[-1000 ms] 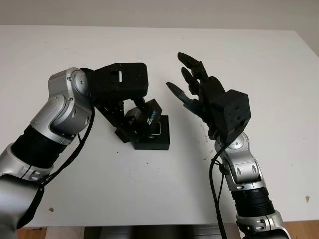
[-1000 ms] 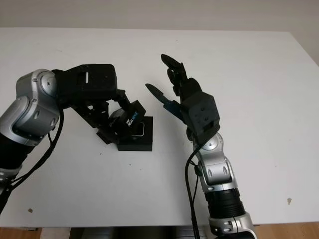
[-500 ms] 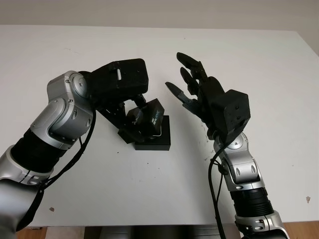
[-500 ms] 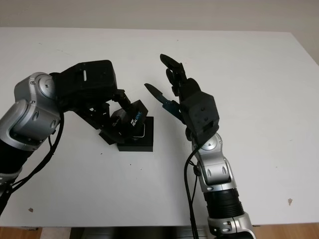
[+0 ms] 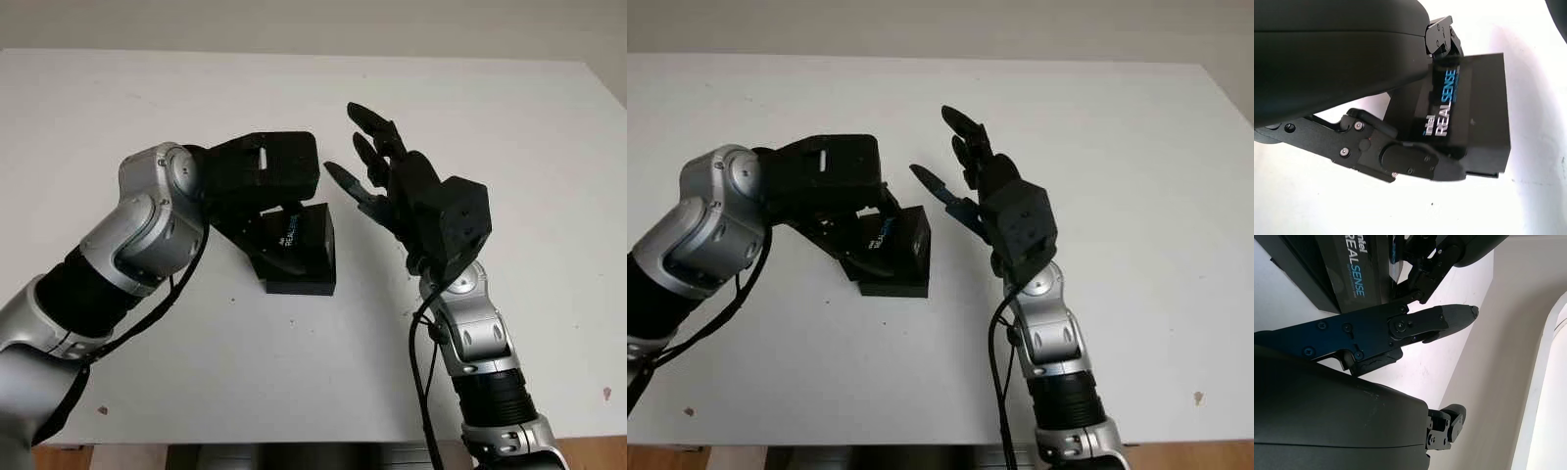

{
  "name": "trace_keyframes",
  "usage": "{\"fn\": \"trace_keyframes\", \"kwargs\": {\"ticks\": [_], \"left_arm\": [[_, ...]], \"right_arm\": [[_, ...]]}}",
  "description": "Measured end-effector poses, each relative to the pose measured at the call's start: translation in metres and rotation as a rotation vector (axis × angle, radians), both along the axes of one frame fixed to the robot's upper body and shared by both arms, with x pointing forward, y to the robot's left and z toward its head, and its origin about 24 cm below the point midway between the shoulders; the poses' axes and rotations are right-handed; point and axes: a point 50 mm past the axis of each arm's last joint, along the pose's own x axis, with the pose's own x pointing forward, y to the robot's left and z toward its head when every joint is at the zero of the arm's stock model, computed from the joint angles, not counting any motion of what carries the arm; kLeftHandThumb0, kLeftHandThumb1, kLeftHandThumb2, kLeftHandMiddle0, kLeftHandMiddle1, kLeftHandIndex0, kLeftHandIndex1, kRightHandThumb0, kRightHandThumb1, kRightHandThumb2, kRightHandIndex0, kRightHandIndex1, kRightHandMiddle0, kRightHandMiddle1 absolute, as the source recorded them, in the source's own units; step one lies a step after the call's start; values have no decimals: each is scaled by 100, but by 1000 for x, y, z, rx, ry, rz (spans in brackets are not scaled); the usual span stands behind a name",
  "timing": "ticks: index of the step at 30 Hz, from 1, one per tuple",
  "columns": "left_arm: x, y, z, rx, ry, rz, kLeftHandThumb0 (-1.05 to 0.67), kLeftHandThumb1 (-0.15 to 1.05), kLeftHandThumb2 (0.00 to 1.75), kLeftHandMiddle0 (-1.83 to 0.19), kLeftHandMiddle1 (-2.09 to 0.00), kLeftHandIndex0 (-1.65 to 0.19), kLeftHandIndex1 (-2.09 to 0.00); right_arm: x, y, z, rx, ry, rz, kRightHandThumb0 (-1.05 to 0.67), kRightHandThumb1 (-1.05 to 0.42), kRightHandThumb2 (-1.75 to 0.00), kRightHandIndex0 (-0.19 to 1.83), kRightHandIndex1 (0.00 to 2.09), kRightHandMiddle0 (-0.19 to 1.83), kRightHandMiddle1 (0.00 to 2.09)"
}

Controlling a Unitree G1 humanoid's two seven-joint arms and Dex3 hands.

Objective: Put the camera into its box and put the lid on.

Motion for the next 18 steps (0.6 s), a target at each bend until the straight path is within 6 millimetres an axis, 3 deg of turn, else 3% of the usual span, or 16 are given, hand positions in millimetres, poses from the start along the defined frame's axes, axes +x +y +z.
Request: {"fn": "trace_keyframes", "kwargs": {"ticks": [2, 6, 9, 18], "left_arm": [[0, -2, 0, 5, -10, -22, -57, 105, 29, 19, -62, 19, -40], [0, -3, -1, 7, -25, -41, -59, 105, 28, 19, -23, 19, -7], [-2, -4, -1, 9, -19, -38, -58, 105, 28, 19, -6, 19, -1], [-6, -2, 0, 4, -2, -52, -55, 105, 25, 18, -1, 19, 0]], "right_arm": [[0, 0, 0, 1, 0, 0, -65, -105, -14, 12, 5, -3, 46], [0, 1, 0, 4, 0, 0, -64, -105, -14, 12, 6, -2, 46], [0, 1, 0, 6, -1, 0, -64, -105, -14, 12, 6, -2, 45], [0, 1, 0, 8, 0, -1, -64, -105, -14, 12, 5, -2, 46]]}}
